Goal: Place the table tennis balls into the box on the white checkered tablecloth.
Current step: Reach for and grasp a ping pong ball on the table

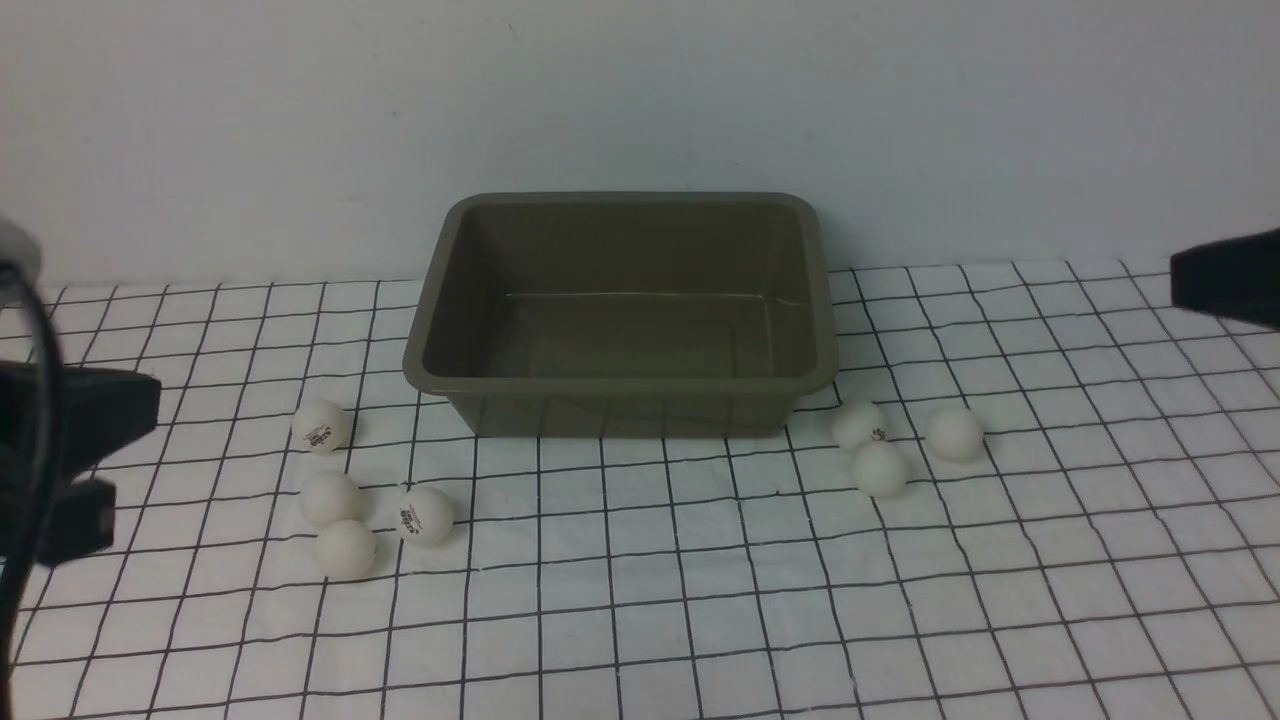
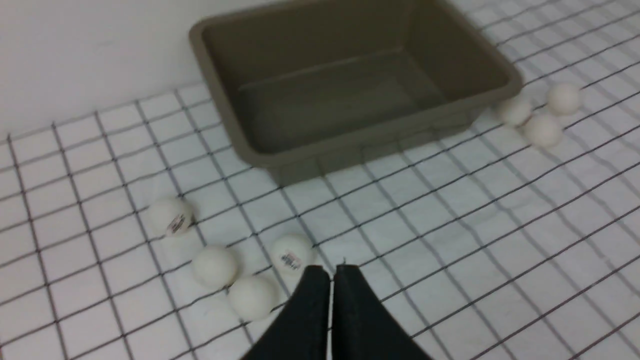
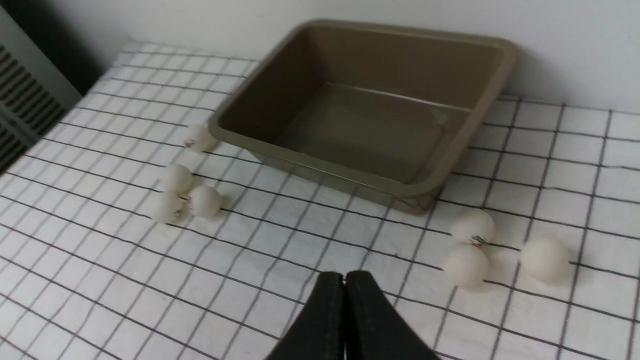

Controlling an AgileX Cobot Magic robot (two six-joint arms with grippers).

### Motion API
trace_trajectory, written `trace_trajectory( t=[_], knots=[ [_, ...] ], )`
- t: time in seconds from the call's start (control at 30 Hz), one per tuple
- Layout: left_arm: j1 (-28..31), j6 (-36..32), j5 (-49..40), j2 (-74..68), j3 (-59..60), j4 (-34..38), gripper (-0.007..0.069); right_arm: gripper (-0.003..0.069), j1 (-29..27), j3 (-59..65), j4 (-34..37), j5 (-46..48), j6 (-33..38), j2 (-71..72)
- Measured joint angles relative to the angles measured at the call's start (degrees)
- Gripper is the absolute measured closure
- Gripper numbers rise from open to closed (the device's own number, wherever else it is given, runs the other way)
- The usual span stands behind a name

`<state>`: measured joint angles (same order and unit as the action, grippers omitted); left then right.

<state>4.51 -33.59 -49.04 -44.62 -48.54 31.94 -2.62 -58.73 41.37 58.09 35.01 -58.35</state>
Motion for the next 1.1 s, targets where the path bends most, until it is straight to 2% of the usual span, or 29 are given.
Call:
trace_trajectory(
  t=[0.17, 0.23, 0.27, 0.4, 0.63, 0.87, 0.97, 1.03, 1.1],
  knots=[
    [0.0, 5.4, -1.6, -7.3, -4.1, -6.7, 0.0629, 0.0675, 0.0, -5.5, -8.8, 0.2, -4.7, -8.1],
    [0.0, 8.6, -1.7, -11.7, -6.3, -11.5, 0.0629, 0.0673, 0.0, -8.3, -16.5, 0.2, -7.4, -13.5],
    [0.0, 10.0, -1.7, -13.6, -6.7, -12.6, 0.0629, 0.0673, 0.1, -8.6, -17.5, 0.1, -7.7, -14.2],
    [0.0, 10.9, -1.3, -18.2, -7.1, -14.0, 0.0629, 0.0671, 2.3, -10.8, -24.3, -1.9, -9.7, -21.8],
    [0.0, 8.2, 0.4, -25.9, -7.1, -14.8, 0.0625, 0.0671, 8.8, -11.1, -26.4, -7.1, -9.9, -32.5],
    [0.0, 5.7, 3.1, -30.7, -7.1, -14.8, 0.0596, 0.0654, 10.3, -11.1, -26.6, -12.0, -9.9, -35.6],
    [0.0, 5.3, 4.8, -32.0, -7.1, -14.8, 0.0548, 0.0622, 10.3, -11.1, -26.6, -13.7, -9.9, -36.0],
    [0.0, 5.1, 6.3, -32.4, -7.1, -14.8, 0.0486, 0.0552, 10.3, -11.6, -26.6, -14.5, -9.9, -37.4],
    [0.0, 4.7, 6.9, -32.5, -7.1, -14.8, 0.0456, 0.0519, 10.3, -12.1, -26.6, -14.6, -9.9, -38.1]
  ],
)
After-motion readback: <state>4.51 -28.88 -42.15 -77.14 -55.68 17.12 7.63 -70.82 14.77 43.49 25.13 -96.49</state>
